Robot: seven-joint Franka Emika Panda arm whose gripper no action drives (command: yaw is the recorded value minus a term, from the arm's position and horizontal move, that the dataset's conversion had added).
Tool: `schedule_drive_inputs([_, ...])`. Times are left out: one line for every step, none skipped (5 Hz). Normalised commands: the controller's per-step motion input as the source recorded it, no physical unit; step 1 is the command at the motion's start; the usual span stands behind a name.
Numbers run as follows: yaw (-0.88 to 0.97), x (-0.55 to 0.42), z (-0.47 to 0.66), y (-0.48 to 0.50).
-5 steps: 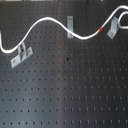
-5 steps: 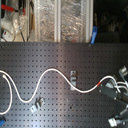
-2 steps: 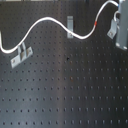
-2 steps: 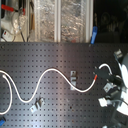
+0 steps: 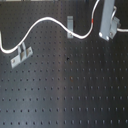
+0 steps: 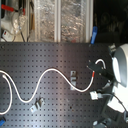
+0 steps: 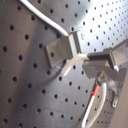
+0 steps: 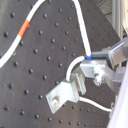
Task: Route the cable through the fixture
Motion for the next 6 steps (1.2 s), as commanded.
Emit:
schedule_drive_inputs([0.18,-0.388,0.01,0.116])
schedule_drive_inputs([0.15,-0.37,0.01,0.025])
schedule_drive_inputs([0.09,-0.267,0.0,0.035])
schedule_drive_inputs([0.01,-0.444,0.01,-0.185])
schedule_drive_inputs([-0.1,0.078,0.0,-0.048])
schedule_drive_inputs([0.0,-0.015,0.0,0.009])
